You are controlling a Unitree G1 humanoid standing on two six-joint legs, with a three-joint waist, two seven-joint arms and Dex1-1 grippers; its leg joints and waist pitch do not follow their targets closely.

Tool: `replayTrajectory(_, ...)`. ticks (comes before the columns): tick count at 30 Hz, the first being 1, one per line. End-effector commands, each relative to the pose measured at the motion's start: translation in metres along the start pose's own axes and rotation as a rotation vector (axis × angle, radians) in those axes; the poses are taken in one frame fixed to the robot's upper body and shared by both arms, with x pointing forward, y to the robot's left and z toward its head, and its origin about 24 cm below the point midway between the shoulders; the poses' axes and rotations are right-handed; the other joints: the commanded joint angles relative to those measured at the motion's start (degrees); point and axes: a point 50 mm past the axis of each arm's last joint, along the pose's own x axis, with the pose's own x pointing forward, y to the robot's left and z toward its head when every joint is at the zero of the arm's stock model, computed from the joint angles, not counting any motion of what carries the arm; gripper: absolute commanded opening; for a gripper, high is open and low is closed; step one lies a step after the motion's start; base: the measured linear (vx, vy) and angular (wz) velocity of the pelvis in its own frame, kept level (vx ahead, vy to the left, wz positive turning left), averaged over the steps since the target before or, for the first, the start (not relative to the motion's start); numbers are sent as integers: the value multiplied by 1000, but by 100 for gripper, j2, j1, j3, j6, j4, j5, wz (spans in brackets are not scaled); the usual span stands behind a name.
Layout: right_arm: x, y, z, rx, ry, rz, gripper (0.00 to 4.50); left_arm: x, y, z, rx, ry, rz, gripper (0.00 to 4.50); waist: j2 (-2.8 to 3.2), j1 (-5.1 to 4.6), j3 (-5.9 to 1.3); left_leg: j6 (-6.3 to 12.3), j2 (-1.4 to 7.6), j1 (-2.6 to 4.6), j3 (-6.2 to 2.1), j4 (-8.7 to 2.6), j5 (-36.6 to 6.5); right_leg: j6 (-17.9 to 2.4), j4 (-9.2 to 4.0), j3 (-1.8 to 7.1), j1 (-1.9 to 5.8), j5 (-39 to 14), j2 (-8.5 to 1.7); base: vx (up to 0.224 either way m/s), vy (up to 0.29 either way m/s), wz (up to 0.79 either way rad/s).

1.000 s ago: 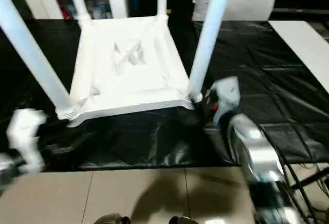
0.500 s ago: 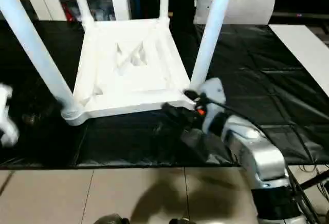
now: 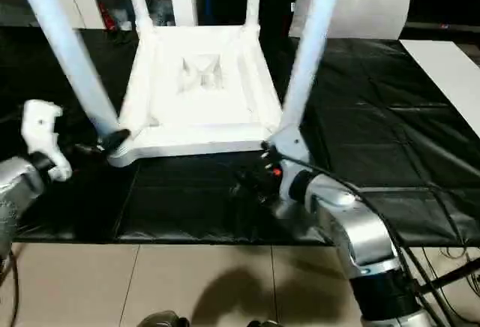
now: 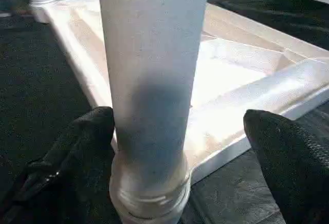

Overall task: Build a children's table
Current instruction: Rotate table base

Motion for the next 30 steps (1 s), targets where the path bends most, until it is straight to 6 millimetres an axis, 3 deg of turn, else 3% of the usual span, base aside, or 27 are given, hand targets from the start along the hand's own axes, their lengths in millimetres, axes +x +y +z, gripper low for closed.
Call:
replayTrajectory(1, 0, -1, 6, 8, -19, 15, 450, 8, -4, -2, 25, 19, -47, 444, 23, -9, -470, 400, 664, 27, -278, -433, -214, -549, -414, 607, 333, -936, -893, 0, 0, 0)
replayTrajectory(2, 0, -1, 7, 11, -24, 23, 450, 9, -3, -2, 26, 21, -45, 444, 25, -11, -475, 398, 680, 35, -282, -435, -227, -540, -408, 608, 329, -916, -900, 0, 0, 0)
replayTrajectory(4, 0, -1, 12, 68, -63, 44, 450, 17, 1, -2, 29, 24, -41, 444, -42, -8, -492, 433, 649, 31, -258, -425, -192, -498, -420, 619, 352, -933, -923, 0, 0, 0)
replayTrajectory(5, 0, -2, 13, 78, -70, 48, 450, 19, 2, -1, 28, 25, -41, 444, -20, 3, -488, 452, 647, 23, -262, -426, -139, -485, -432, 612, 343, -972, -918, 0, 0, 0)
replayTrajectory(9, 2, -10, 7, 41, -49, -8, 450, 31, -2, -3, 29, 30, -93, 444, -40, -36, -503, 412, 675, 34, -273, -425, -7, -508, -385, 606, 310, -751, -907, 0, 0, 0)
replayTrajectory(14, -2, -29, -5, -2, 29, -155, 450, 47, -2, -4, 7, 21, -61, 444, -73, -13, -515, 335, 675, 22, -260, -424, 5, -597, -363, 607, 346, -584, -931, 0, 0, 0)
replayTrajectory(17, -3, -27, -2, 35, -4, -108, 450, 53, -3, 0, -7, 1, -66, 444, -89, -2, -512, 395, 674, 21, -250, -417, -55, -593, -370, 616, 361, -578, -967, 0, 0, 0)
replayTrajectory(23, -4, -25, -5, 36, 0, -112, 450, 57, -25, 9, -22, -46, -267, 444, -89, 6, -483, 346, 737, 51, -254, -446, -87, -688, -366, 610, 315, -734, -957, 0, 0, 0)
replayTrajectory(26, -4, -29, -10, 24, 50, -160, 450, 52, -39, 10, -23, -41, -429, 444, -102, -8, -494, 332, 716, 21, -239, -442, 7, -770, -322, 626, 354, -526, -1001, 0, 0, 0)
replayTrajectory(27, -5, -30, -11, 28, 56, -160, 450, 50, -43, 10, -24, -38, -476, 444, -132, -25, -478, 342, 710, 21, -229, -449, 12, -778, -328, 625, 343, -537, -983, 0, 0, 0)
replayTrajectory(30, -8, -33, -13, 42, 49, -150, 450, 43, -59, 14, -35, -35, -621, 444, -119, -56, -471, 372, 705, 10, -212, -441, 3, -823, -323, 628, 349, -561, -988, 0, 0, 0)
